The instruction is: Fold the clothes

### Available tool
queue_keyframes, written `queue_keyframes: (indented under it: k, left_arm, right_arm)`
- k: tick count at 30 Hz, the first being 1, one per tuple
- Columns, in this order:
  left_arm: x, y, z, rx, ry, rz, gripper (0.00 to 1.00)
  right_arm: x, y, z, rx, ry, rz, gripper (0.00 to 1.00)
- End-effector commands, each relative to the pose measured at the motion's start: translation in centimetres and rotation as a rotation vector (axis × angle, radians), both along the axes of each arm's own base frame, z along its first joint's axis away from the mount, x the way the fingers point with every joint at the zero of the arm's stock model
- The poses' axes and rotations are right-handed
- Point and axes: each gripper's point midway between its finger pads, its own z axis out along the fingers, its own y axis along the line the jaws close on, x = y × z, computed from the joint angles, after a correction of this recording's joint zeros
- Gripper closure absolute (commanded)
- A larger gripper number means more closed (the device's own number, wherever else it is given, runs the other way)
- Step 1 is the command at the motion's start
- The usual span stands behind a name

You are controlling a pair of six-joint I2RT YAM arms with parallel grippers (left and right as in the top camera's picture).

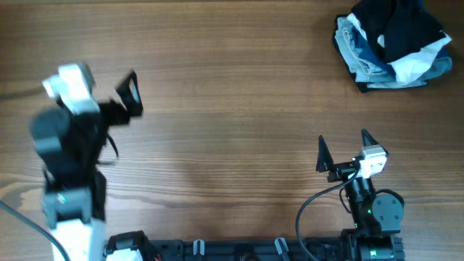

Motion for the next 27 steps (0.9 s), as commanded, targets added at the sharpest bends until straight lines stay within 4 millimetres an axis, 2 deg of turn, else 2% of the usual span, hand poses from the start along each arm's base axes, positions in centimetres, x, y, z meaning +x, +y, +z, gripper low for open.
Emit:
queue_keyframes:
  k: [1,5,8,18,22,25,27]
  left_arm:
    - [-2.7,-0.8,-3.9,0.015,-0.071,-0.022,0.0]
    - [-4.7,-1.1,-7.0,0.003,-0.147,-0.018,0.0]
    - [-5.8,-1.2,-8.4,0.008,-0.183,-0.015,0.0]
    - [-7.4,-0.9,-9.5,0.026,-0.289,0.029,0.0]
    - [-7.6,-0.2,-10.3,0.026,-0.268,0.077,0.0]
    - [-7.6,0.4,-11.4,0.026,-0.222,0.109,0.0]
    - [-7.7,0.4,-13.3,0.021,-0.144,0.11,0.0]
  right_arm:
    - [0.0,-0.2,0.1,0.016,-0.003,-0.01,0.0]
    - [0.0,-0.2,0.1,0.015,-0.003,-0.01,0.0]
    - [0.0,-0.2,0.1,0.015,-0.003,-0.01,0.0]
    - [0.0,-0.2,0.1,0.015,-0.003,-0.01,0.0]
    - [0.0,-0.2,0.1,0.016,-0.003,-0.01,0.0]
    - [0.0,-0.2,0.1,0.015,-0.003,-0.01,0.0]
    - [0.0,-0.2,0.1,0.015,-0.003,-0.01,0.0]
